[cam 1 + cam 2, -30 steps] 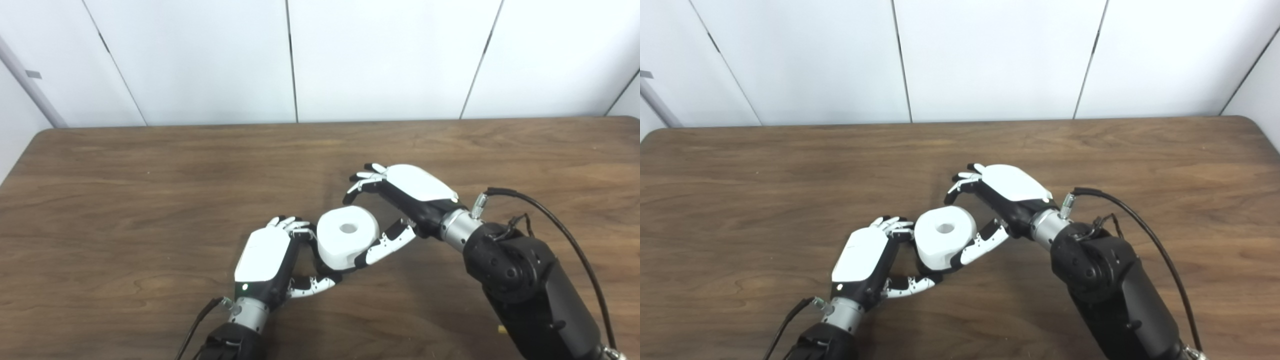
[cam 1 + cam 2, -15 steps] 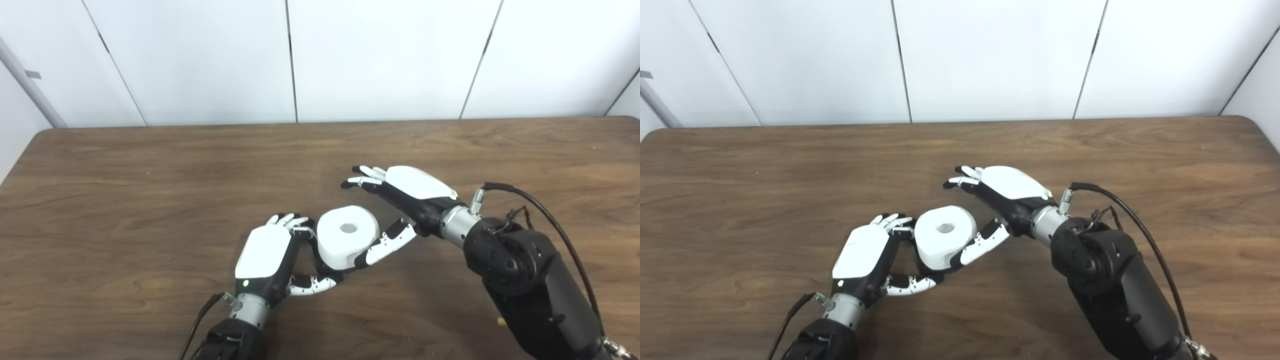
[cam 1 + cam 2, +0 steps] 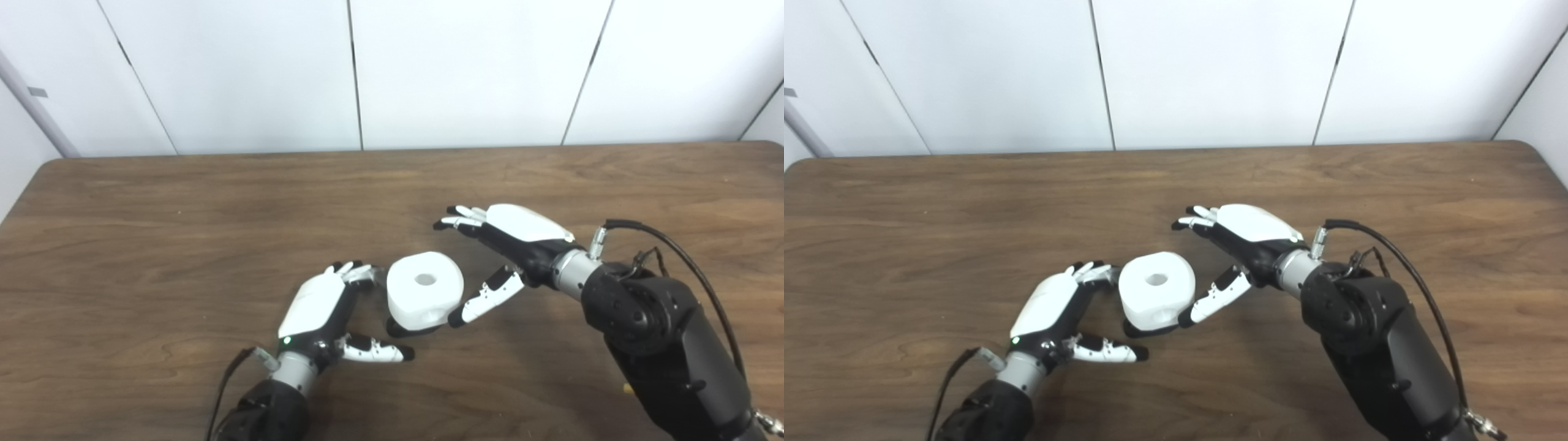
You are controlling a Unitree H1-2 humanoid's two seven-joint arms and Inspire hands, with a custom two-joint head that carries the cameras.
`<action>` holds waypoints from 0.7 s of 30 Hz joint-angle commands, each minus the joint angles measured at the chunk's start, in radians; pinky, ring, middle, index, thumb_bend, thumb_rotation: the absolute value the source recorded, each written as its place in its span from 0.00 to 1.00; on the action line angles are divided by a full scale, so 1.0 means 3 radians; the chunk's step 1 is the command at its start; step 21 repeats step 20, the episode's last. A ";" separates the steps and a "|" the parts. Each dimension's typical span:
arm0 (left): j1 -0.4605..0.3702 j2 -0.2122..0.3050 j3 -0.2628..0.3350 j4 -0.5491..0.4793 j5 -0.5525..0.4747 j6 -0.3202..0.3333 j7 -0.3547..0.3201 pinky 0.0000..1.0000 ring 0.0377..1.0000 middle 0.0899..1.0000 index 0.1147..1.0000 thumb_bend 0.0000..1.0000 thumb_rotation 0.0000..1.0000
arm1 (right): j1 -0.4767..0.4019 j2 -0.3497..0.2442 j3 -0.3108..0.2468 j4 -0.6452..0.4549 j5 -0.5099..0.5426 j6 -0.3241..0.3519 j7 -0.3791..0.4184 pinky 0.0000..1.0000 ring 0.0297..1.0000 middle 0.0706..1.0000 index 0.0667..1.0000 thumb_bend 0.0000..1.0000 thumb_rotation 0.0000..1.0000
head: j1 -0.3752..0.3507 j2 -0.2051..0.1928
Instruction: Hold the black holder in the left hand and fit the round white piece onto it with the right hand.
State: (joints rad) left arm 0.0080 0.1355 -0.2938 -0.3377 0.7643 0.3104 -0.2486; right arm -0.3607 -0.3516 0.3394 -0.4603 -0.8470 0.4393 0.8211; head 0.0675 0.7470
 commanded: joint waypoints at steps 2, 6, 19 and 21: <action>0.0005 0.0066 0.0083 -0.0114 -0.0126 0.0166 -0.0145 0.88 0.94 0.86 0.68 1.00 0.26 | -0.0087 -0.0037 -0.0085 -0.0056 0.0032 -0.0036 -0.0104 1.00 1.00 1.00 0.92 1.00 0.49 | 0.0008 -0.0013; -0.0008 0.0134 0.0212 -0.0258 -0.0322 0.0282 -0.0273 0.87 0.95 0.89 0.75 0.99 0.24 | -0.0089 -0.0020 -0.0108 -0.0054 0.0030 0.0015 -0.0089 1.00 1.00 1.00 0.92 1.00 0.48 | -0.0001 -0.0025; 0.0021 0.0468 0.0692 -0.0636 -0.1132 0.0456 -0.0458 0.92 0.97 0.93 0.88 0.99 0.29 | 0.0055 -0.0113 -0.0414 -0.0154 0.0331 0.0090 -0.0083 1.00 1.00 1.00 0.94 1.00 0.55 | -0.0030 -0.0049; 0.0033 0.0475 0.0717 -0.0645 -0.1159 0.0459 -0.0447 0.92 0.97 0.93 0.89 0.99 0.30 | 0.0076 -0.0106 -0.0462 -0.0157 0.0383 0.0092 -0.0090 1.00 1.00 1.00 0.94 1.00 0.56 | -0.0031 -0.0051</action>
